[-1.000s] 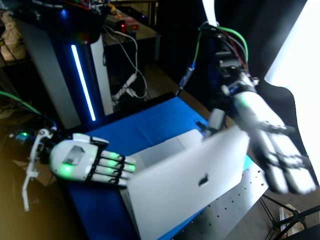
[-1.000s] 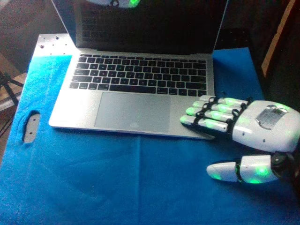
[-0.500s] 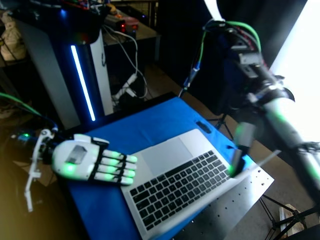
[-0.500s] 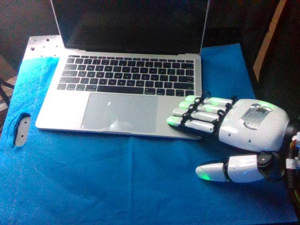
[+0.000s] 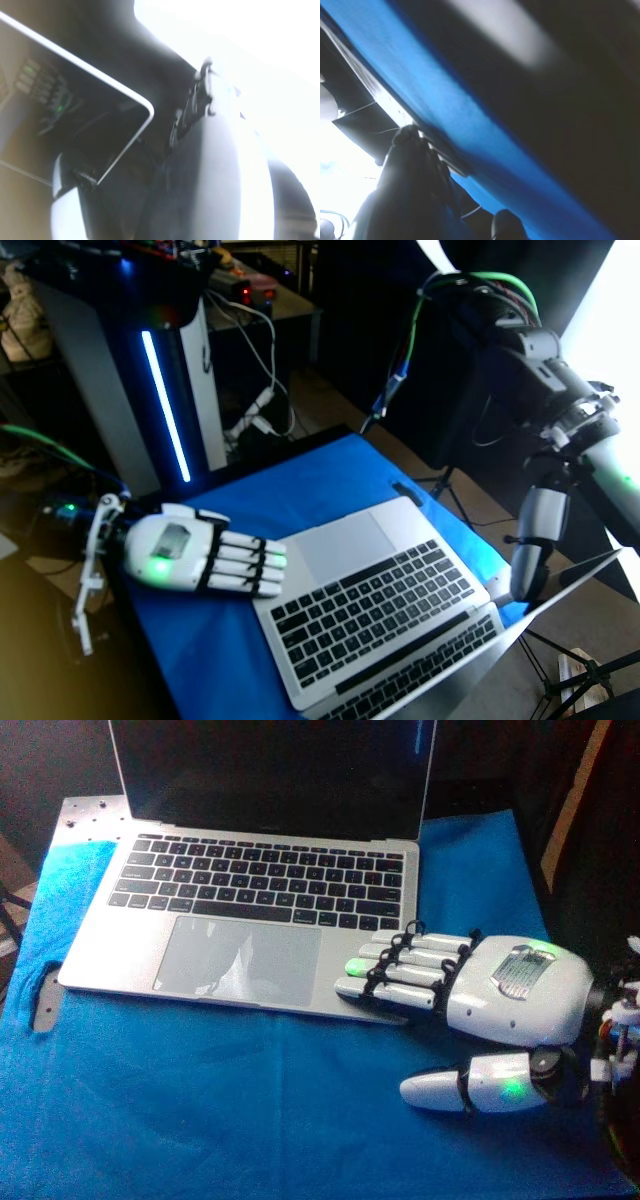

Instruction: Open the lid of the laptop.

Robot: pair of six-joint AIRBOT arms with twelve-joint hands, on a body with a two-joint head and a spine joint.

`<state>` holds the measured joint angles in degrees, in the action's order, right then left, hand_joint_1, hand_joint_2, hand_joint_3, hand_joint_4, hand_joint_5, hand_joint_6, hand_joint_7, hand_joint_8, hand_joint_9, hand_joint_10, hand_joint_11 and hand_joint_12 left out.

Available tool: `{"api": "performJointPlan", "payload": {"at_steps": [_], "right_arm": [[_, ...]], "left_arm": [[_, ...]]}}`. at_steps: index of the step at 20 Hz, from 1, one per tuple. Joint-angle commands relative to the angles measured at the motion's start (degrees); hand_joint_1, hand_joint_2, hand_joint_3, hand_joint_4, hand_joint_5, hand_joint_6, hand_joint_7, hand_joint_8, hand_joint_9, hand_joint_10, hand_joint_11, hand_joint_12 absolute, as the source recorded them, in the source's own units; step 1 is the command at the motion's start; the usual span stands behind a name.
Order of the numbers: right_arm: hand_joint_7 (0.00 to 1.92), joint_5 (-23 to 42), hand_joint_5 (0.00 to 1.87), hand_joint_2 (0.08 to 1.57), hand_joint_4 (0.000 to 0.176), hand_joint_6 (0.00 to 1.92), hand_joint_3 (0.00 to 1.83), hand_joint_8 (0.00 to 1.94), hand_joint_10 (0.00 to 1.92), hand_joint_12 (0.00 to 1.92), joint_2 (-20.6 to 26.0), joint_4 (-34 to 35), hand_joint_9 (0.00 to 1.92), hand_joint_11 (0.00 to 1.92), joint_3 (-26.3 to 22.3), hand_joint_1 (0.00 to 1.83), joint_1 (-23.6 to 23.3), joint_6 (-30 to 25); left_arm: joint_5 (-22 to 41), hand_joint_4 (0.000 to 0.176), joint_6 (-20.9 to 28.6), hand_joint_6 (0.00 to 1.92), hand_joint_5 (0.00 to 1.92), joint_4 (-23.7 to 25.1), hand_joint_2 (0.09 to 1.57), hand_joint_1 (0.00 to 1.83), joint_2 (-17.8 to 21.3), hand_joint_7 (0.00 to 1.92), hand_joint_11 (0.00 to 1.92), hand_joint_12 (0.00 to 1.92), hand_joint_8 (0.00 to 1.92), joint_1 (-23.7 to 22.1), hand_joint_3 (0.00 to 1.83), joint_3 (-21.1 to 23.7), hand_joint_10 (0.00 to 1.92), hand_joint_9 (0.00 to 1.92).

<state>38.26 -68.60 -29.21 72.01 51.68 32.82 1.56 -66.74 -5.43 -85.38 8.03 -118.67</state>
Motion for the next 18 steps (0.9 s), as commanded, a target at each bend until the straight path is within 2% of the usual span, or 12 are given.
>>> {"api": "performJointPlan", "payload": {"at_steps": [1,6,7,11,12,15,18], "right_arm": [[0.00,2.40,0.00,1.32,0.000,0.00,0.00,0.00,0.00,0.03,-1.33,-1.87,0.00,0.03,-0.28,0.00,-0.02,-2.10],[0.00,2.40,0.00,1.31,0.000,0.00,0.00,0.00,0.00,0.03,-1.09,-1.58,0.00,0.02,-0.34,0.00,-0.01,-2.12],[0.00,2.57,0.00,1.31,0.000,0.00,0.00,0.00,0.00,0.03,-1.01,-0.47,0.00,0.04,-0.52,0.00,-0.01,-2.12],[0.00,6.71,0.00,1.35,0.000,0.00,0.01,0.00,0.00,0.01,-0.06,3.43,0.00,0.01,-1.41,0.00,-0.01,-2.12],[0.01,8.69,0.02,1.32,0.000,0.01,0.00,0.00,0.00,0.00,0.94,5.10,0.00,0.01,-1.93,0.00,0.00,-2.12],[0.06,15.50,0.06,1.31,0.000,0.01,0.00,0.01,0.01,0.03,4.41,10.71,0.05,0.07,-3.54,0.00,0.29,-2.12],[0.07,23.71,0.09,1.29,0.000,0.02,0.00,0.01,0.01,0.03,7.79,17.23,0.07,0.10,-5.32,0.00,2.68,-2.07]], "left_arm": [[6.61,0.176,-0.83,0.00,0.00,0.51,0.96,0.80,0.01,0.00,0.00,0.00,0.00,-1.14,0.00,-0.46,0.00,0.00],[9.79,0.176,-0.83,0.00,0.00,0.39,0.98,0.78,3.27,0.00,0.00,0.00,0.00,-0.24,0.01,4.88,0.00,0.00],[12.50,0.176,-0.84,0.00,0.00,0.39,0.99,0.75,5.69,0.00,0.00,0.00,0.00,0.26,0.01,8.68,0.00,0.00],[20.68,0.176,-0.80,0.00,0.00,0.36,0.99,0.50,11.95,0.00,0.00,0.00,0.00,1.82,0.01,18.26,0.00,0.00],[24.01,0.176,-0.79,0.00,0.00,0.65,0.99,0.68,15.03,0.00,0.00,0.00,0.00,2.70,0.00,22.45,0.00,0.00],[32.32,0.176,-0.56,0.00,0.00,1.25,0.97,0.72,21.44,0.00,0.00,0.00,0.00,5.51,0.00,30.98,0.00,0.00],[40.69,0.176,1.45,0.00,0.00,2.05,0.94,0.67,27.29,0.00,0.00,0.00,0.00,10.73,0.00,38.62,0.00,0.00]]}}
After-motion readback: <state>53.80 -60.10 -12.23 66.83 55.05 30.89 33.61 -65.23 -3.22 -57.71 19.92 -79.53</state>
